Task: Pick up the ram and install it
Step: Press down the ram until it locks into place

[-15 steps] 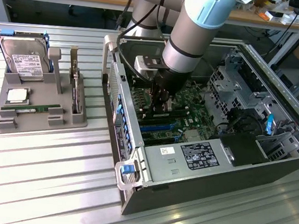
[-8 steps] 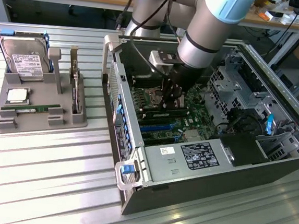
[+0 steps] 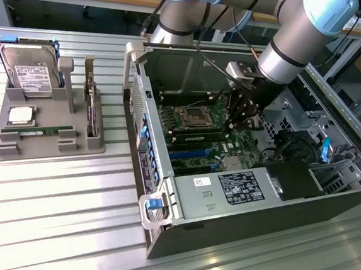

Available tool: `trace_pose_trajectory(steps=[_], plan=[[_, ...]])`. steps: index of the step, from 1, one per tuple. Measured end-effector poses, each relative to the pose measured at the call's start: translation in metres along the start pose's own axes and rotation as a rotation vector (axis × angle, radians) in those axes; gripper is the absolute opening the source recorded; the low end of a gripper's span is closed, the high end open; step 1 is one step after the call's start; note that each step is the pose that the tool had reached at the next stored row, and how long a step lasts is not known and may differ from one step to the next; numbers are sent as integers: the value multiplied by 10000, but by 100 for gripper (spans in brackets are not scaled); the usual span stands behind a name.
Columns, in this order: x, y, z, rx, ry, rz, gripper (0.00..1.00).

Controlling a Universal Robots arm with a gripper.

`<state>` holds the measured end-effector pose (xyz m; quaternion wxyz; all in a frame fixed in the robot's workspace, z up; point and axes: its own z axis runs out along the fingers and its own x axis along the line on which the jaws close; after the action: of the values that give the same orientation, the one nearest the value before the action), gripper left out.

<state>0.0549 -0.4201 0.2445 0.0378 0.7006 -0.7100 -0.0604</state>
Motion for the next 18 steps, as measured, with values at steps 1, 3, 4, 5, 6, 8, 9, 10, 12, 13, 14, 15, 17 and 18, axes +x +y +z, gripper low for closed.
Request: trace_pose_trajectory(steps=[1,3,4,5,6,8,9,10,12,13,14,15,17,18], plan=[[1,-109,-15,-58,0,1,10],[4,-228,-33,-112,2,4,10],[5,-266,-38,-125,1,3,10],[9,-347,-52,-144,1,4,10],[11,-381,-68,-147,3,4,10],[12,-432,-112,-146,1,4,10],[11,-456,-136,-147,1,5,10],[10,-483,-160,-147,1,4,10],[6,-524,-237,-146,1,3,10],[5,-540,-285,-146,2,4,10],[3,-552,-330,-147,1,4,10],[2,-573,-371,-146,1,4,10],[1,-592,-413,-146,1,4,10],[-1,-601,-438,-147,-1,4,10]])
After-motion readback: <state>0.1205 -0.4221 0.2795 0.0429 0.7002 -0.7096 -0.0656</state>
